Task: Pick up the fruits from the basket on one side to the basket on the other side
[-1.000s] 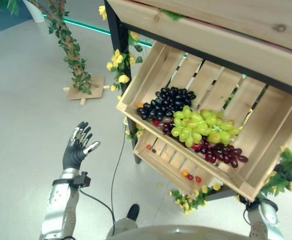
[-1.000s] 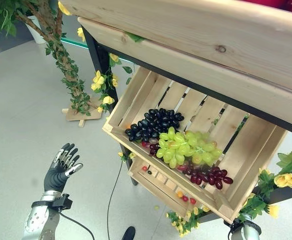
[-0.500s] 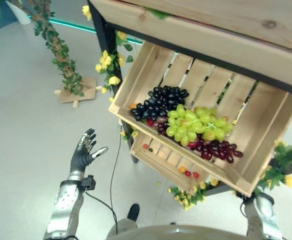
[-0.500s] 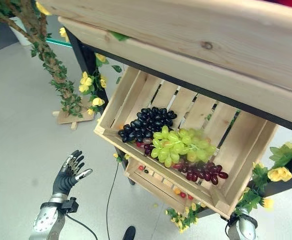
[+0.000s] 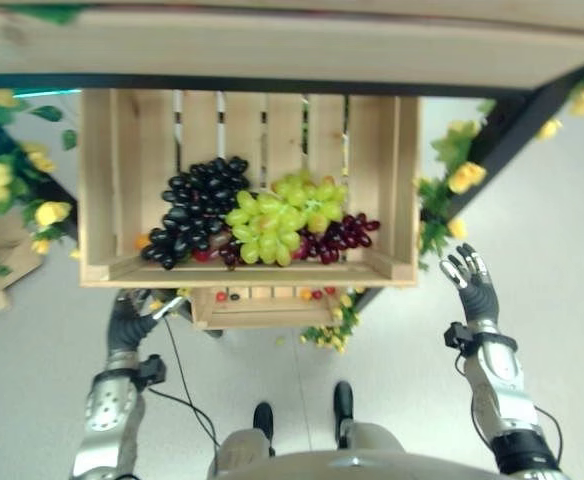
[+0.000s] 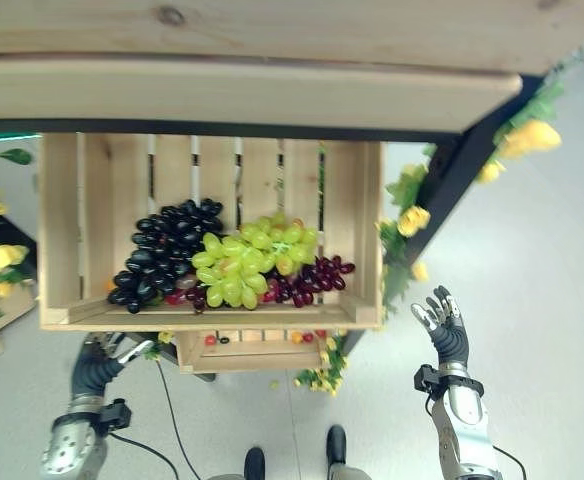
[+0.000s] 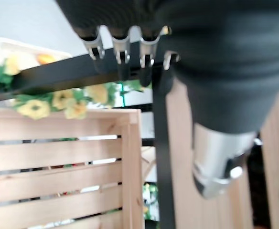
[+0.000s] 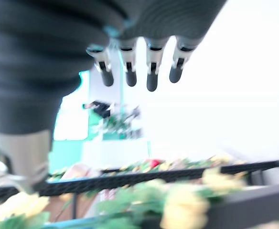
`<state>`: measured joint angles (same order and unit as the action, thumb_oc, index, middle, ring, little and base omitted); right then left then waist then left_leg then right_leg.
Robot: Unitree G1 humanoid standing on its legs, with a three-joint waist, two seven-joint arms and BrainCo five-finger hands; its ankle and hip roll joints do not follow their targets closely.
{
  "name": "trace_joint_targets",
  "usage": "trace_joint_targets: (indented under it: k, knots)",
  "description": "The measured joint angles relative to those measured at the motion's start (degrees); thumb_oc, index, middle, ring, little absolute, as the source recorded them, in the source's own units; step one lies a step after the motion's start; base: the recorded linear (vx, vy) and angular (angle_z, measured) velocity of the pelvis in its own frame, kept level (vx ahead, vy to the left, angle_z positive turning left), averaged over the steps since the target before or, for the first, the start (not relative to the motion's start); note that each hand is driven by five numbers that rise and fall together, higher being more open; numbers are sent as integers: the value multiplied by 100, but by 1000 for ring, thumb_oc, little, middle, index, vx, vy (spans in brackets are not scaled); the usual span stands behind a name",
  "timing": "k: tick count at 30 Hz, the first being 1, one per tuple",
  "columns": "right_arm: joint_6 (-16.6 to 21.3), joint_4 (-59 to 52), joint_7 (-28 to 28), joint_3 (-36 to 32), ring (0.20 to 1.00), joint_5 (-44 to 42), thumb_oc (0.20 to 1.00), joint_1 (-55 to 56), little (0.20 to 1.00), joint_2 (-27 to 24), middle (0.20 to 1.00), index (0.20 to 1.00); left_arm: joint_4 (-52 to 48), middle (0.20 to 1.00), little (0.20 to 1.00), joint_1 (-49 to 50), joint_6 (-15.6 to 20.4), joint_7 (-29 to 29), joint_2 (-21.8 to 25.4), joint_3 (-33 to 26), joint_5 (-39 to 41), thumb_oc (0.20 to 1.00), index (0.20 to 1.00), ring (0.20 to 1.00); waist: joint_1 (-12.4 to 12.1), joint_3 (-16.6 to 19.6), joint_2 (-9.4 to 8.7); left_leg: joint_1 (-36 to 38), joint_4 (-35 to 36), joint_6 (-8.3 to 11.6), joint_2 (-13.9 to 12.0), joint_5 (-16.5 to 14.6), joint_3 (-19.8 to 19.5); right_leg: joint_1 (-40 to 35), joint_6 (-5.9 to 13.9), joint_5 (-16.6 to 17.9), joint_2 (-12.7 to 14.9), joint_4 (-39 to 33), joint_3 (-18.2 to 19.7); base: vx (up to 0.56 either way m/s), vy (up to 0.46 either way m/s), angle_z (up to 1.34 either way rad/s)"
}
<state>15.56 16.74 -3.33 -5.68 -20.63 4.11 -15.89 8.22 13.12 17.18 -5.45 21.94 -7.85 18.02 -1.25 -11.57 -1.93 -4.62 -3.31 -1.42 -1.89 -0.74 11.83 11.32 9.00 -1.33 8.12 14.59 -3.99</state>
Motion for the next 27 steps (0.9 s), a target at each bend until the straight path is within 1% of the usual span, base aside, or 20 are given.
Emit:
trace_joint_targets:
  k: [2,5,7,8,10,11,13,14,15,16,17,18,19,20,21,22,23,24,25,27]
  knots:
    - [-1,-17,43,1,1000,100,1000,88,1000,-9,1000,1000,-5,1000,1000,-8,-13,2,0,69,-163,1000,1000,1000,-128,-13,15,-12,-27,-21,-102,-6,140,-278,63,-346,227,451,-243,-146,-24,-53]
    - [-10,-125,101,0,1000,202,1000,167,1000,-21,1000,1000,-101,1000,1000,-126,-18,8,-78,240,-162,1000,1000,1000,-184,17,-30,-138,-125,107,-286,164,430,-781,398,-752,358,1312,16,-179,-146,-21]
    - [-12,-299,119,2,1000,208,1000,280,1000,-18,1000,1000,-196,1000,1000,-171,-10,15,-33,272,-165,1000,1000,1000,-298,132,-225,-373,-350,206,-258,215,362,-1231,415,-877,455,552,235,-212,-207,-31]
    - [0,-346,122,0,1000,208,1000,261,1000,-26,1000,1000,-198,1000,1000,-206,-10,4,-35,268,-165,1000,1000,1000,-298,148,-250,-484,-465,233,-253,190,306,-1324,364,-938,430,254,244,-210,-213,-46]
    - [-10,-362,160,46,1000,207,1000,105,1000,-63,1000,1000,-199,1000,1000,-231,-4,-56,-70,266,-162,1000,1000,1000,-386,169,-255,-770,-685,351,-316,237,-98,-1562,29,-1180,288,-717,194,-310,-274,-56]
    - [-37,-362,150,73,1000,201,1000,102,1000,-183,1000,1000,-174,1000,1000,-278,-22,-89,-254,307,-160,1000,1000,1000,-306,149,-78,-861,-804,471,-502,349,-334,-1626,-146,-1153,98,-871,143,-412,-345,-23]
    - [-65,-362,147,141,1000,195,1000,198,1000,-294,1000,1000,-174,1000,1000,-193,-5,-116,-370,394,-158,1000,1000,1000,-271,216,83,-902,-839,425,-723,455,-538,-1542,-266,-1141,-150,-780,141,-391,-353,-16]
    - [-64,-377,148,244,1000,190,1000,246,1000,-417,1000,1000,-181,1000,1000,-160,-3,-124,-400,461,-162,1000,1000,1000,-288,232,176,-899,-761,644,-971,687,-591,-1349,-411,-1201,-410,-480,146,-346,-316,-16]
    - [-64,-405,154,261,1000,190,1000,268,1000,-421,1000,1000,-189,1000,1000,-226,-8,-129,-392,454,-162,1000,1000,1000,-270,217,175,-903,-721,702,-1048,789,-612,-1287,-492,-1251,-439,-382,148,-361,-336,8]
    - [-55,-410,141,262,1000,188,1000,410,1000,-459,1000,1000,-126,1000,1000,-273,-5,-168,-428,496,-156,1000,1000,1000,-262,192,228,-910,-550,787,-1175,1116,-835,-1220,-644,-1289,-675,-183,22,-302,-269,35]
    - [-55,-411,140,251,1000,188,1000,467,1000,-484,1000,1000,-106,1000,1000,-260,-5,-185,-474,499,-156,1000,1000,1000,-260,163,278,-905,-439,1000,-1240,1304,-961,-1211,-702,-1353,-750,-127,-70,-275,-248,58]
    - [-55,-393,137,233,1000,191,1000,535,1000,-569,1000,1000,3,1000,1000,-206,12,-192,-518,554,-158,1000,1000,1000,-275,107,408,-933,-289,980,-1300,1575,-1037,-1122,-771,-1400,-952,107,-202,-256,-208,86]
    - [-56,-424,101,172,1000,191,1000,606,1000,-658,1000,1000,49,1000,1000,-225,-9,-209,-590,613,-158,1000,1000,1000,-179,23,521,-951,-51,1038,-1351,1851,-1015,-1095,-940,-1513,-964,241,-418,-266,-206,87]
    - [-54,-426,53,163,1000,189,1000,630,1000,-681,1000,1000,51,1000,1000,-136,1,-223,-605,662,-158,1000,1000,1000,-236,23,605,-950,24,1011,-1337,1903,-954,-1031,-986,-1537,-1070,356,-547,-303,-188,89]
    - [-51,-425,9,143,1000,191,1000,715,1000,-701,1000,1000,107,1000,1000,-54,-12,-238,-670,696,-168,1000,1000,1000,-173,64,680,-944,50,1115,-1282,1468,-652,-923,-1102,-1525,-1042,453,-638,-198,-105,41]
    - [-58,-410,-27,206,1000,194,1000,716,1000,-694,1000,1000,121,1000,1000,-18,-19,-253,-667,676,-167,1000,1000,1000,-287,56,633,-885,164,909,-1144,1073,-678,-822,-1163,-1516,-1027,536,-689,-312,-145,38]
    - [-59,-430,-26,281,1000,199,1000,694,1000,-639,1000,1000,134,1000,1000,-33,-22,-291,-628,609,-159,1000,1000,1000,-337,-18,428,-933,30,981,-966,558,-577,-767,-1207,-1415,-786,444,-689,-273,-128,17]
    - [-60,-388,-31,301,1000,194,1000,637,1000,-592,1000,1000,138,1000,1000,-27,-26,-294,-564,611,-161,1000,1000,1000,-399,-75,260,-947,-446,820,-769,413,-751,-763,-1149,-1284,-560,426,-823,-354,-167,-8]
    - [-60,-325,-23,329,1000,195,1000,601,1000,-534,1000,1000,134,1000,1000,50,-19,-293,-547,606,-161,1000,1000,1000,-542,-15,45,-869,-1227,873,-441,260,-1004,-819,-1100,-1090,-329,166,-1000,-180,-100,-17]
    - [-45,-366,-13,296,1000,185,1000,601,1000,-513,1000,1000,109,1000,1000,12,-14,-247,-569,617,-164,1000,1000,1000,-325,36,9,-630,-1530,802,-75,281,-1350,-1058,-1010,-814,-298,-311,-1265,-85,-46,58]
